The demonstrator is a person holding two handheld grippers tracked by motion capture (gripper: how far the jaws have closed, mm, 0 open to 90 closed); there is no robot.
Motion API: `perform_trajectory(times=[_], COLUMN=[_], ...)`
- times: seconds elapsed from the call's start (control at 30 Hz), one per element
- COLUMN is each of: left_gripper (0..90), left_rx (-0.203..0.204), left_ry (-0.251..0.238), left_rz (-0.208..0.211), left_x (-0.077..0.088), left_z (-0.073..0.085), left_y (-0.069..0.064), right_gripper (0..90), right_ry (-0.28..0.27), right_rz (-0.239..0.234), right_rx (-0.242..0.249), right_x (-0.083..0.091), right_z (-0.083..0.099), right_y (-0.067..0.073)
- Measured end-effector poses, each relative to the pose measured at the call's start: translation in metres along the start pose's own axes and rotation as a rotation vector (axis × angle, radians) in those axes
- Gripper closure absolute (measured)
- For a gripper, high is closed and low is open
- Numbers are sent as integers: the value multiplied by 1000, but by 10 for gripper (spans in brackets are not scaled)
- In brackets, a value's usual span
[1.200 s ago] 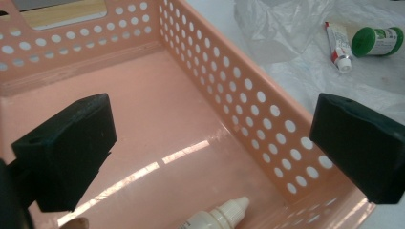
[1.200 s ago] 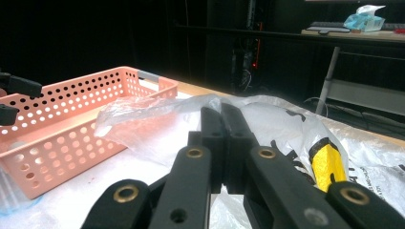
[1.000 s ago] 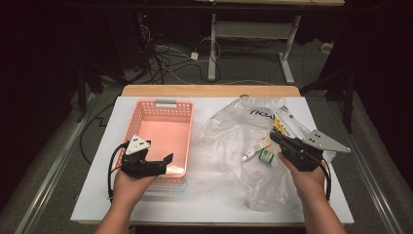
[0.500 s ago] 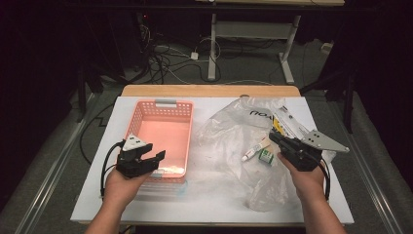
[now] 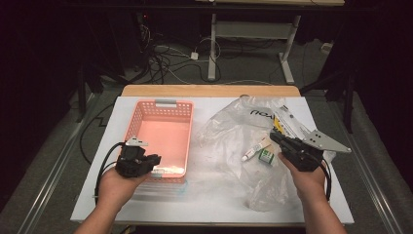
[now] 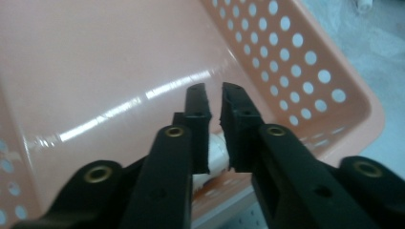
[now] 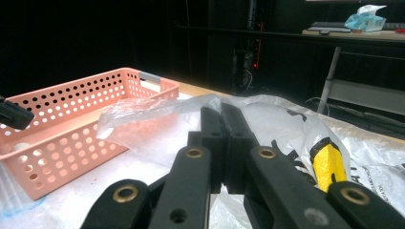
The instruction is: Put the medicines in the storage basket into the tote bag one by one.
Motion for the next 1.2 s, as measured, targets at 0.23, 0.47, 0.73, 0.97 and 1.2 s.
perform_trajectory(times=[0.23, 0.47, 0.73, 0.97, 1.2], left_gripper=[880, 880, 880, 879, 879], left_rx=[11, 86, 62, 52, 34], left_ry=[190, 332, 501, 457, 239], left_rz=[17, 92, 120, 68, 16], left_x=[-9, -12, -16, -27, -35], left_z=[11, 15, 20, 4, -24], left_y=[-2, 2, 6, 24, 40], right_gripper=[900, 900, 900, 900, 900], right_ry=[-4, -5, 1, 1, -2], right_rz=[-2, -2, -5, -6, 0], right_rx=[-1, 0, 3, 3, -8], right_x=[1, 1, 0, -1, 0], right_z=[-1, -1, 0, 0, 0], right_y=[2, 2, 2, 3, 1])
Point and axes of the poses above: each handheld gripper's, and its own axes: x roughly backward along the jaws, z roughly out of its underside, y roughly to its left, the point moved 10 cm from there along -x, roughly forward along the jaws, and after that the axes turned 13 degrees about -x, right-handed, at the moved point
